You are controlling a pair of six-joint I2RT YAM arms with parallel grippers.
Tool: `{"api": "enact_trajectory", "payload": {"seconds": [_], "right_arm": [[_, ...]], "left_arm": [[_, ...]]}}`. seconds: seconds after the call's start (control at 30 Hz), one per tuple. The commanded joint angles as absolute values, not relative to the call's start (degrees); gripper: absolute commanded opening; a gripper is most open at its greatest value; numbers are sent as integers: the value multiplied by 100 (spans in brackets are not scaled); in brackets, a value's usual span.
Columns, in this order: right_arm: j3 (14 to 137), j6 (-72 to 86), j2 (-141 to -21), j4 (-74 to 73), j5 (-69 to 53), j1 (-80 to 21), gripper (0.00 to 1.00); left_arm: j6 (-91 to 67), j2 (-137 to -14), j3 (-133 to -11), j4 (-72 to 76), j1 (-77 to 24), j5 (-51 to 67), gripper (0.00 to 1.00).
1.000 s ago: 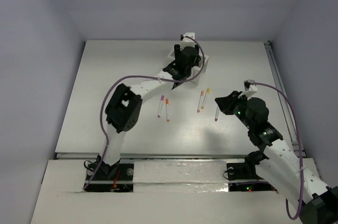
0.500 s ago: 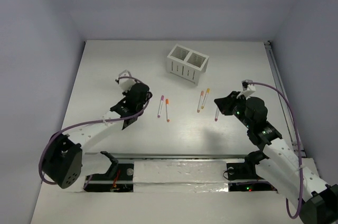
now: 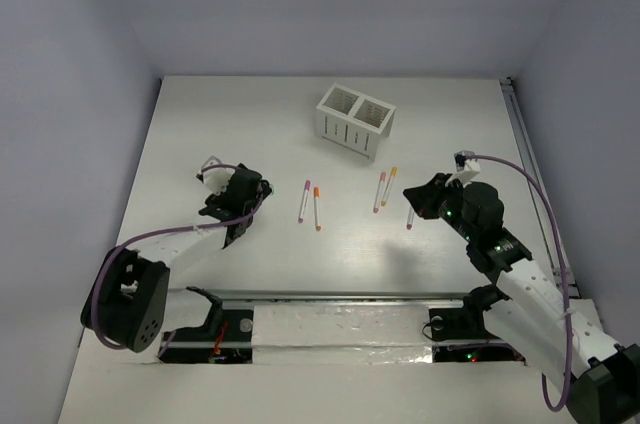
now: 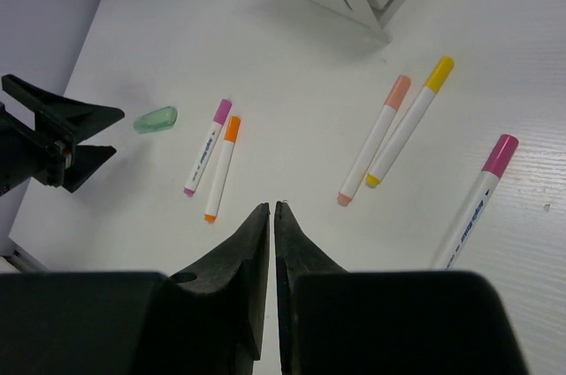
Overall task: Sort the stationery into containers
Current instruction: Pick up the stationery from the center of the board.
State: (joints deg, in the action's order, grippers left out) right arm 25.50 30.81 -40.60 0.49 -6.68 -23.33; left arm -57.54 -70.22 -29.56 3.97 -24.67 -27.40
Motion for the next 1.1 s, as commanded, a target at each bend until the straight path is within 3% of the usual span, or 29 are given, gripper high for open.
{"api": "enact_trajectory", "payload": {"seconds": [0.0,0.7,0.93,1.07], "right_arm": [[2716,2988,-4069,299,-765,-2382,12],[2689,3067,-4184,413,-914,-2382,12],[2698,3041,-4219,396,-888,-2382,12],[2716,3032,-4219,395,-888,-2382,12]], "left_arm": [[-5924,-7329,-2935,624,-2391,-2681,73],[-5520,-9245,-4358,835,-1890,-2619,70],[-5063,-9922,-5185,528,-1890,-2496,62],[-4887,-9748,-4941,545,-1890,-2601,61]]}}
